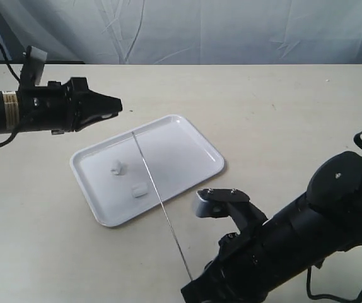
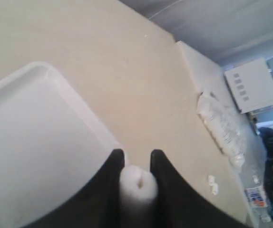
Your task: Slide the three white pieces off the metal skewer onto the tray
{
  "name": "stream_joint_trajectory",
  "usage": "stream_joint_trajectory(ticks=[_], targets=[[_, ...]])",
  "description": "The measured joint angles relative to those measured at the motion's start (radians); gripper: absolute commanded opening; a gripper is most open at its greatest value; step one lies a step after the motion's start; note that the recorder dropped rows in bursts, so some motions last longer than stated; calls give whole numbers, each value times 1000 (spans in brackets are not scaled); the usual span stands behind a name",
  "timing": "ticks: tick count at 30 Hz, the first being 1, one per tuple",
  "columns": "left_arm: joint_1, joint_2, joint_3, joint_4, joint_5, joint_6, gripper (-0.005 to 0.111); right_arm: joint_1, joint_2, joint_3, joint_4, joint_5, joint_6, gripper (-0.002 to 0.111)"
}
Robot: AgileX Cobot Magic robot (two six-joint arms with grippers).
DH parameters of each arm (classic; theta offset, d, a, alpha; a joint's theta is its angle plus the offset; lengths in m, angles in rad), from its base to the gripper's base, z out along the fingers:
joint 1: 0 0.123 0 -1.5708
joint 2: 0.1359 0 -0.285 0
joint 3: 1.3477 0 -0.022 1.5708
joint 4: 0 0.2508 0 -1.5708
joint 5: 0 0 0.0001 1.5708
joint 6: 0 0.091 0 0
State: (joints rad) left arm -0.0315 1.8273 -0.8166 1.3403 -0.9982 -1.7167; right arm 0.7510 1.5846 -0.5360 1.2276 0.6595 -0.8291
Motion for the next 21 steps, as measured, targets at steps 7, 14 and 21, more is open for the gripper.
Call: stream_joint_trajectory(ticks=[7,14,21], targets=[[-91,56,-4,55,131,22,20,-34,0,-63,-22,-34,57,-1],[-158,123,-6,67,264,143,39,-98,2,-231,-393,2,398,-1],[-158,124,-8,47,301,225,45,-109,110,-443,-793,135,673,-1]])
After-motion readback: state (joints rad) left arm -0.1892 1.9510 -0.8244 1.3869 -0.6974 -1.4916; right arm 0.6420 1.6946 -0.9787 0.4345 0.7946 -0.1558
